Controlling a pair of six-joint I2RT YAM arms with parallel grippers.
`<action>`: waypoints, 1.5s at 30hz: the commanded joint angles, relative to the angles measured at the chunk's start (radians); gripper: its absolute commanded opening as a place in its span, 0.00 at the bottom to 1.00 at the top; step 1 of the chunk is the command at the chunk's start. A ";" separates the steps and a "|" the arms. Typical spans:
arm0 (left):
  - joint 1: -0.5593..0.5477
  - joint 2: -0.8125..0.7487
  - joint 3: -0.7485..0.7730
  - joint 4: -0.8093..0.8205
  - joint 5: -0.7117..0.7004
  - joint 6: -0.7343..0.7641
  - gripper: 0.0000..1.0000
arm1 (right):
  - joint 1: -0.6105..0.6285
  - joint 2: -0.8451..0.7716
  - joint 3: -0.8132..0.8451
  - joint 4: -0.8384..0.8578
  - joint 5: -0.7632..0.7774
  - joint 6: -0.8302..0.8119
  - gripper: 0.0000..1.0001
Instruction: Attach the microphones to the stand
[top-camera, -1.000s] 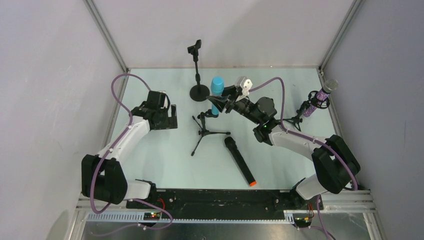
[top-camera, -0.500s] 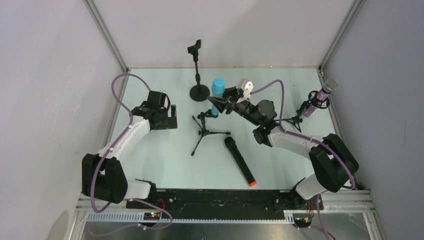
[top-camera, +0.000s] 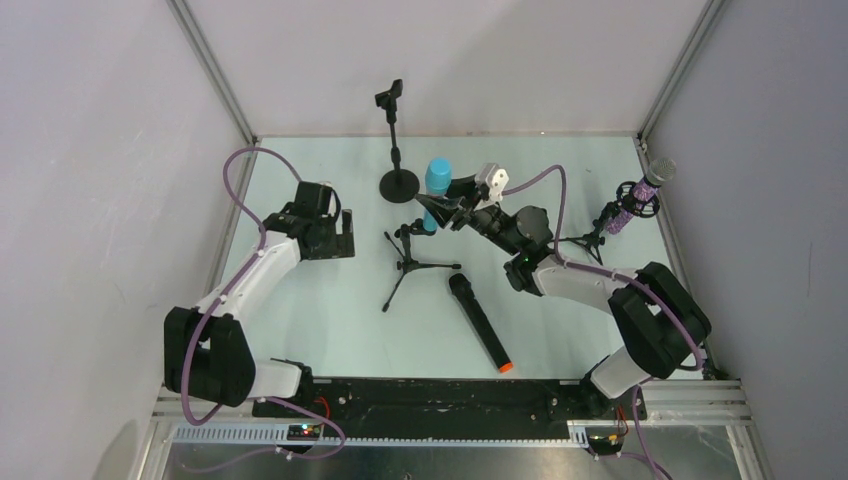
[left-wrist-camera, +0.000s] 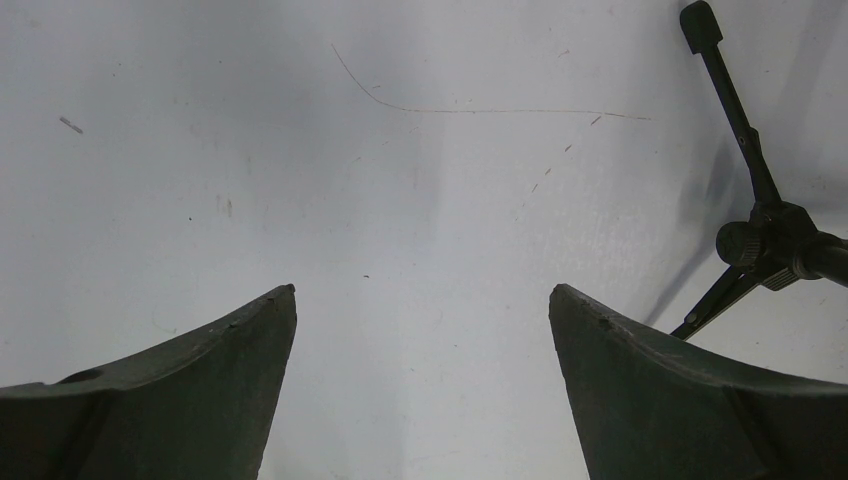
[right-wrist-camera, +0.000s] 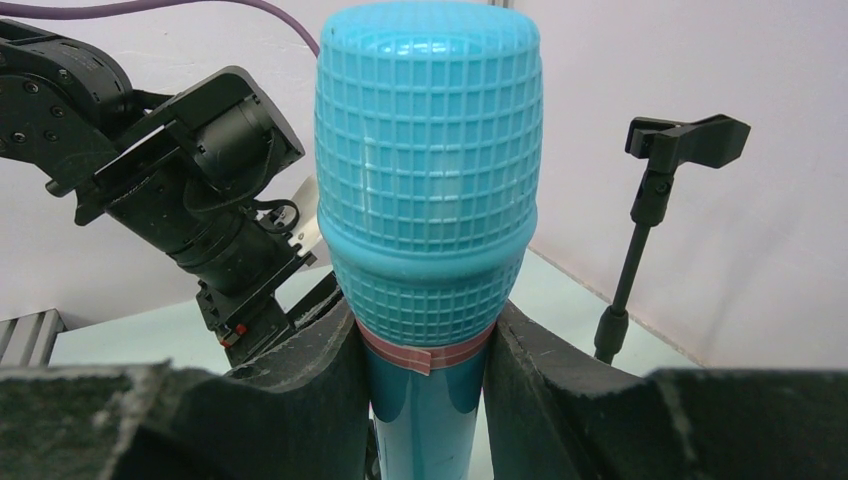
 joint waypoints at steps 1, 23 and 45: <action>-0.004 -0.007 0.010 0.027 -0.010 0.017 1.00 | 0.010 0.064 -0.047 -0.145 -0.034 -0.016 0.00; -0.004 -0.027 0.007 0.028 -0.009 0.017 1.00 | 0.013 0.129 -0.054 -0.120 -0.071 0.008 0.00; -0.004 -0.029 0.008 0.029 -0.003 0.017 1.00 | 0.015 0.018 -0.123 0.052 -0.054 -0.010 0.95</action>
